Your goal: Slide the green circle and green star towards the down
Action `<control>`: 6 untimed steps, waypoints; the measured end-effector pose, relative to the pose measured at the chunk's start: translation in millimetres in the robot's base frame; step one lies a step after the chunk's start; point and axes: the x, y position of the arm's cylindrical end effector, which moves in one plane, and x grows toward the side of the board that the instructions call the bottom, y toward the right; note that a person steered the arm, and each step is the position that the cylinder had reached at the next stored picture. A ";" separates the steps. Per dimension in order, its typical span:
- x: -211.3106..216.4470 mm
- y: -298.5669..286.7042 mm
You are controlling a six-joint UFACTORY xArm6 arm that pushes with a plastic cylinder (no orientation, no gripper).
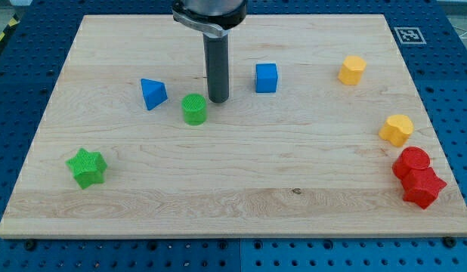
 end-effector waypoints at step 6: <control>71.6 -111.5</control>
